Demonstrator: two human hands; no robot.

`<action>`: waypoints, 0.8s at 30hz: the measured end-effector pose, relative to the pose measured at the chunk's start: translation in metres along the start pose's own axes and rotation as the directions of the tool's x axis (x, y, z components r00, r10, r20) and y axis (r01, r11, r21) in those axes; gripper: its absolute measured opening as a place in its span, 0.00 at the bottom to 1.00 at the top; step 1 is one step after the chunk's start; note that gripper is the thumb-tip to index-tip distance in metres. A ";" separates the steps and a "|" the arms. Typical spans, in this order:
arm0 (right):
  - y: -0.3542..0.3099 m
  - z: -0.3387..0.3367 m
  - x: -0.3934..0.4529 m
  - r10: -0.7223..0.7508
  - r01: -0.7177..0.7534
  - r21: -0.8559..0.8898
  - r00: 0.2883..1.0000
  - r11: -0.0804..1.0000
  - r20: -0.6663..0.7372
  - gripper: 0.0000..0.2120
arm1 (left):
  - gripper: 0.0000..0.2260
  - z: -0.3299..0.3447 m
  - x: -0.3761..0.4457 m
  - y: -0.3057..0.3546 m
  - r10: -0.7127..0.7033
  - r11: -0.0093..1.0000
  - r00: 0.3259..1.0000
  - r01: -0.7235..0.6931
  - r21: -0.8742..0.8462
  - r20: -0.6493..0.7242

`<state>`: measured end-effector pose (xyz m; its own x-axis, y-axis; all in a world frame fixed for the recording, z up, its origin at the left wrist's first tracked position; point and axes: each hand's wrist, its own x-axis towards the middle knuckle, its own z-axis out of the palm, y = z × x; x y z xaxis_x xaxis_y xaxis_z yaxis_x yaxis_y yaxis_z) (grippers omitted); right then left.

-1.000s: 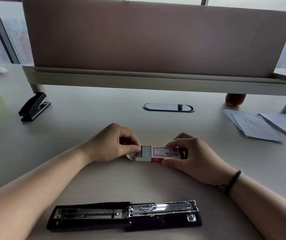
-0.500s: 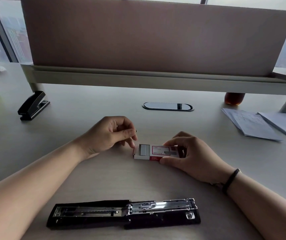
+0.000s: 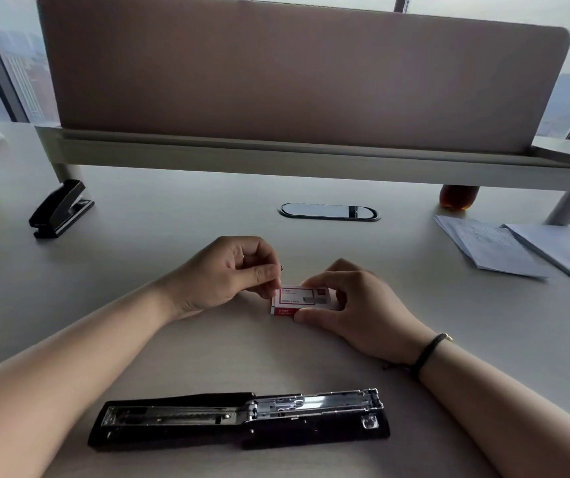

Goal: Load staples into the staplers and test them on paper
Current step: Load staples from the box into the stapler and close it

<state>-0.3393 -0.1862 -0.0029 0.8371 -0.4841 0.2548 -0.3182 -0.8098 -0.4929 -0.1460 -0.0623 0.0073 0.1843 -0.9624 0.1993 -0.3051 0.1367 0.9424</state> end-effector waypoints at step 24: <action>-0.056 -0.063 -0.081 -0.125 0.213 0.264 0.941 0.941 -0.314 0.10 | 0.07 0.076 -0.077 0.103 -0.072 0.958 0.991 0.039 -0.284 -0.108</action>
<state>-0.4176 -0.1222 0.0561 0.6875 -0.4589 0.5628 -0.0036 -0.7772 -0.6293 -0.2624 0.0078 0.0686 0.3060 -0.9388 0.1584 -0.0202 0.1599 0.9869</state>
